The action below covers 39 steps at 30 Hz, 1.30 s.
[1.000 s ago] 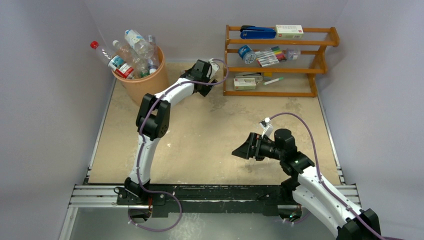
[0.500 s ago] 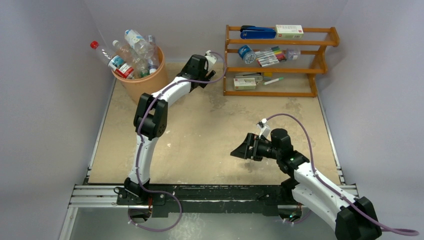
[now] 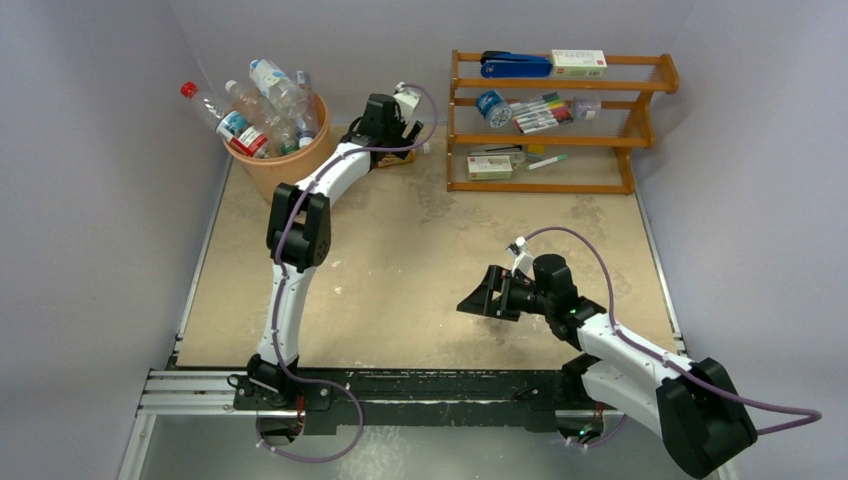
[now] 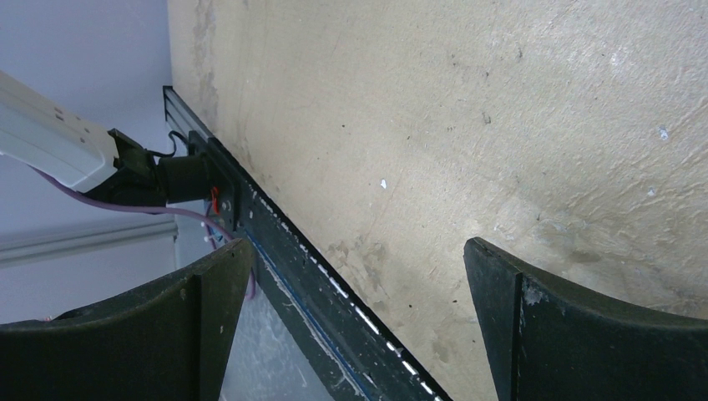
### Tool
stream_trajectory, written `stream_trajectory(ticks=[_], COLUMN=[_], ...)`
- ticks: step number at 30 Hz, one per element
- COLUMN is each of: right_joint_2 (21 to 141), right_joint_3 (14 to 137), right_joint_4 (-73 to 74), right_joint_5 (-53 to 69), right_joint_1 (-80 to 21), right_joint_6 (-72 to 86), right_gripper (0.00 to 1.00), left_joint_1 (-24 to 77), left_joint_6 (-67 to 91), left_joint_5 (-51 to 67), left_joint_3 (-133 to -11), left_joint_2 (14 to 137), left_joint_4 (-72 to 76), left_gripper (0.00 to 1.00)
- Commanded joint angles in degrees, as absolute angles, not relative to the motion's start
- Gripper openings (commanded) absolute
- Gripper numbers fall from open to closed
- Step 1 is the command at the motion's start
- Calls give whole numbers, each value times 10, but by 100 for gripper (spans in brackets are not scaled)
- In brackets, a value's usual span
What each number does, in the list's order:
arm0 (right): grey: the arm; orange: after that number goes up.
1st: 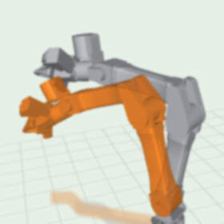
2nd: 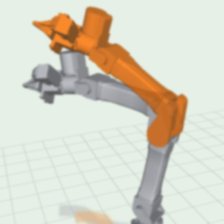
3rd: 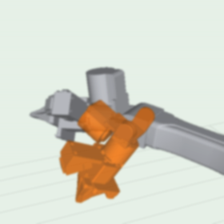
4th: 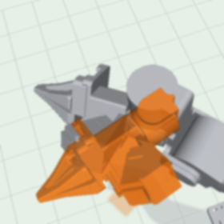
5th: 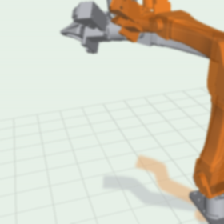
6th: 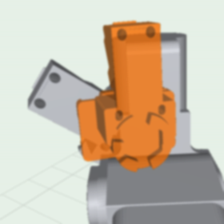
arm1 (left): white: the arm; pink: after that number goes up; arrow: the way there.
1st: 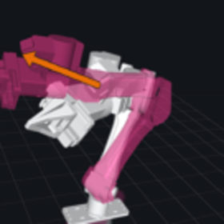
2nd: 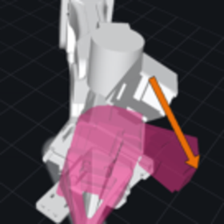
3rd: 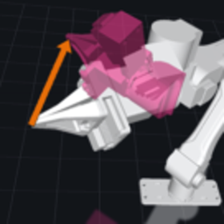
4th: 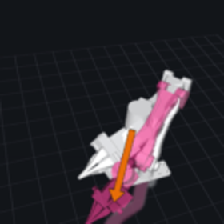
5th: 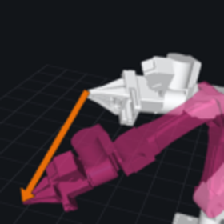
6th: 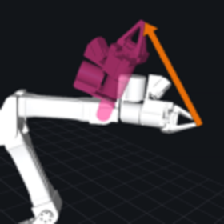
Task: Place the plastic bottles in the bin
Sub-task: Pick up the plastic bottle at the center of the board.
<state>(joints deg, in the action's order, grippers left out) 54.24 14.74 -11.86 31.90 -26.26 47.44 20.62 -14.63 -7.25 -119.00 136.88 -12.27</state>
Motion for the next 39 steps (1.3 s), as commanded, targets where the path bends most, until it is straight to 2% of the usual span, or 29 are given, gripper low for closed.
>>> stream_trajectory(ticks=[1,6,15,24,39], right_joint_2=[561,566,543,488,345], right_joint_3=[148,145,132,119,121], right_joint_4=[-170,-174,-166,-144,-36], right_joint_5=[338,337,335,333,315], right_joint_1=[-264,-264,-264,-264,-264], right_joint_6=[474,474,477,487,497], right_gripper=[100,100,100,100,100], left_joint_1=[204,204,204,204,208], left_joint_6=[-71,2,107,196,248], left_joint_5=[-65,-76,-140,-157,-148], left_joint_3=[-1195,-1200,-1293,-1278,-929], left_joint_2=[1358,1372,1446,1453,1234], left_joint_4=[-29,25,-22,-67,10], left_gripper=[92,94,95,94,90])
